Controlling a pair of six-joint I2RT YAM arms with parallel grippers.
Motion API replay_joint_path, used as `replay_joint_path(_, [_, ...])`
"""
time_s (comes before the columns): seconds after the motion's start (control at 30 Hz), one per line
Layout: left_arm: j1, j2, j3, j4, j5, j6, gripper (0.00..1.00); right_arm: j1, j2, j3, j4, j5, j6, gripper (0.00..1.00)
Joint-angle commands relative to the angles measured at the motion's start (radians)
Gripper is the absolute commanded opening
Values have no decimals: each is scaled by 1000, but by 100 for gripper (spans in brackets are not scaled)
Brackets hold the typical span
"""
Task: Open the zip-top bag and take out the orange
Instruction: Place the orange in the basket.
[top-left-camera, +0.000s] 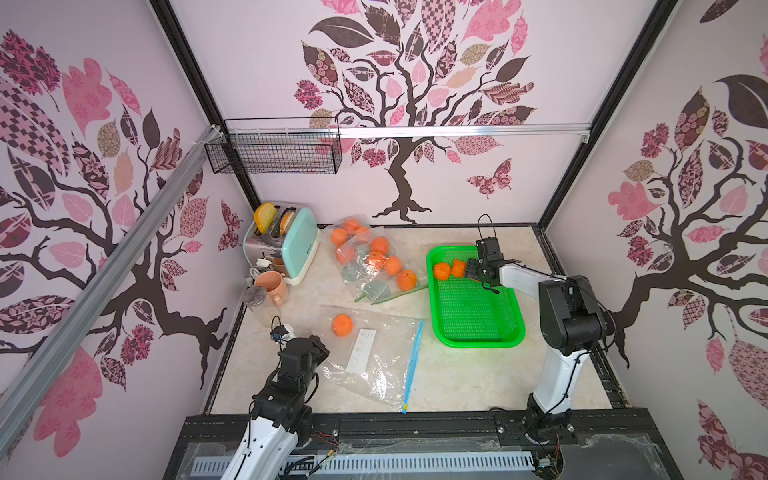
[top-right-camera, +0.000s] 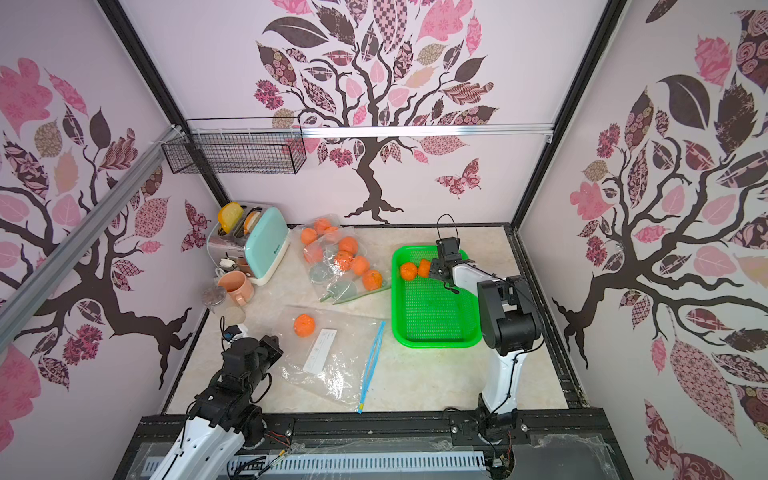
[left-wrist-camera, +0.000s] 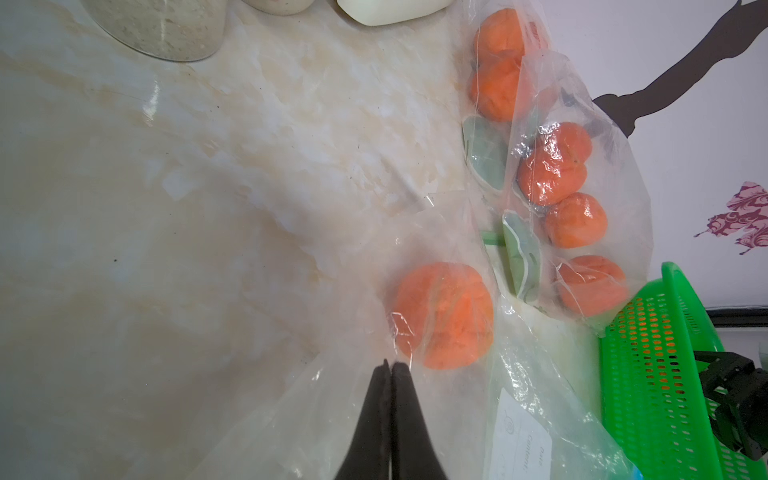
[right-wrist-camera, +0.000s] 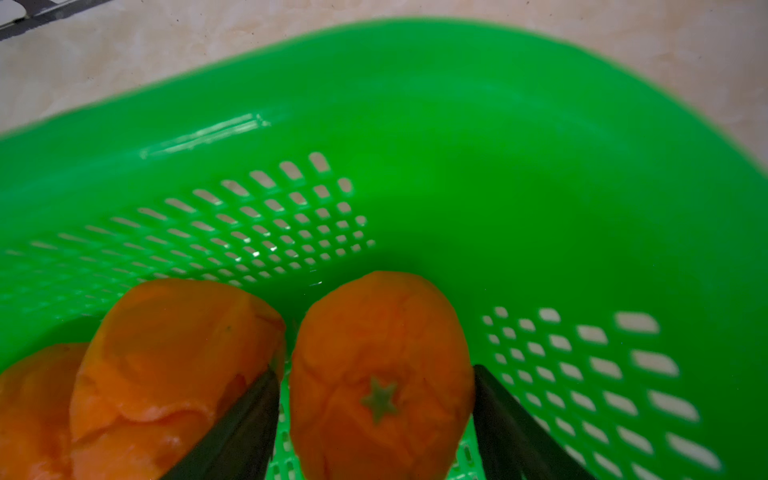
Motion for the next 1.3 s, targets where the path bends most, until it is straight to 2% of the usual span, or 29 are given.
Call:
replay_joint_path(0.0, [-1,4,-12,4,10,14,0,-5,19,35,-3,19,12,78])
replay_joint_path(0.17, [-1,4,-13,7,12,14,0,-6,-4,36,-10,2,7,80])
replay_joint_path(0.4, [-1,6,-14,10,14,15,0,-6,-150,20,-52,-22,17,80])
replay_joint_path(0.47, [-1,8,-16,16,15,17,0,-5,-224,-10,-75,-65,26,76])
replay_joint_path(0.57, [-1,16,-11,21,13,21,0,19,-374,-93,-101,-194,24,62])
replay_joint_path(0.67, [-1,29,-10,25,15,22,0,138,-552,-231,-95,-236,2,50])
replay_joint_path(0.8, [-1,37,-13,33,17,17,0,357,-745,-412,-66,-328,-4,34])
replay_joint_path(0.87, [-1,36,-11,28,15,18,0,498,-779,-454,-98,-255,-7,23])
replay_joint_path(0.93, [-1,30,-10,23,13,18,0,646,-771,-473,-139,-216,-22,19])
replay_joint_path(1.0, [-1,22,-12,23,13,20,0,745,-744,-494,-155,-190,11,14])
replay_joint_path(1.1, [-1,18,-12,25,12,21,0,810,-701,-545,-115,-182,65,10])
replay_joint_path(1.27, [-1,30,-2,20,9,26,0,812,-602,-599,-26,-202,91,7])
